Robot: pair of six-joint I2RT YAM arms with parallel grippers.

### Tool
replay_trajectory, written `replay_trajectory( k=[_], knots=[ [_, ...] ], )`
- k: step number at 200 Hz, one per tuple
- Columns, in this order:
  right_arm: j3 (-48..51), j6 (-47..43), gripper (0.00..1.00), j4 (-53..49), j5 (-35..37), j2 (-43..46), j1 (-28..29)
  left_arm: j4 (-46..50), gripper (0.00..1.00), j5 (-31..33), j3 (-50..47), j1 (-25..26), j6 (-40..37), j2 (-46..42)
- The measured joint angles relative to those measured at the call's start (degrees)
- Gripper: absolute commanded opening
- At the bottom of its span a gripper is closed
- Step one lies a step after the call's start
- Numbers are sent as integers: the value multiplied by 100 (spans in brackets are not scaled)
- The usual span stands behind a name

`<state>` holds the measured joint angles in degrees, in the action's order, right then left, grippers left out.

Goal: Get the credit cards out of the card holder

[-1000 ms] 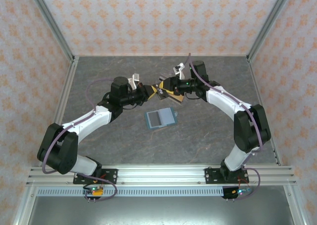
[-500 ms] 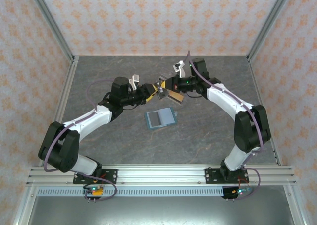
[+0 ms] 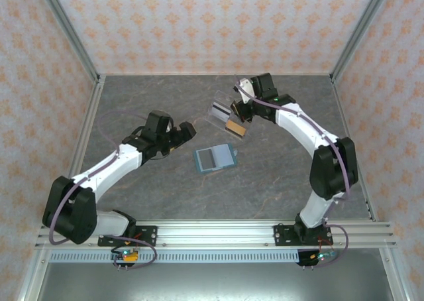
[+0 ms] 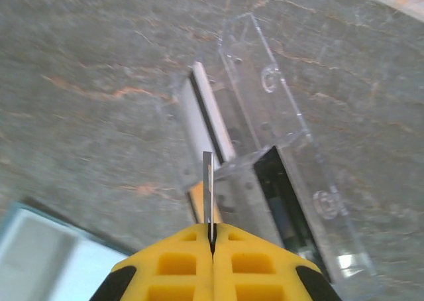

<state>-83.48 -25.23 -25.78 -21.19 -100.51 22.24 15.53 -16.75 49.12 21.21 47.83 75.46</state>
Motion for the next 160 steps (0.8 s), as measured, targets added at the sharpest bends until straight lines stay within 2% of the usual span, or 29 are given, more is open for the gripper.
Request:
replay_trajectory(
  k=[32, 65, 142, 160],
  knots=[
    [-190, -1027, 0, -46, 319, -385, 0, 387, 100, 354, 0, 0, -240, -232],
    [-474, -1670, 0, -223, 476, -667, 0, 533, 100, 396, 2, 0, -341, -234],
    [-774, -2306, 0, -437, 719, -992, 0, 579, 100, 374, 2, -59, -404, -229],
    [-828, -2306, 6, -492, 754, -1027, 0, 581, 100, 372, 0, -61, -404, -229]
  ],
)
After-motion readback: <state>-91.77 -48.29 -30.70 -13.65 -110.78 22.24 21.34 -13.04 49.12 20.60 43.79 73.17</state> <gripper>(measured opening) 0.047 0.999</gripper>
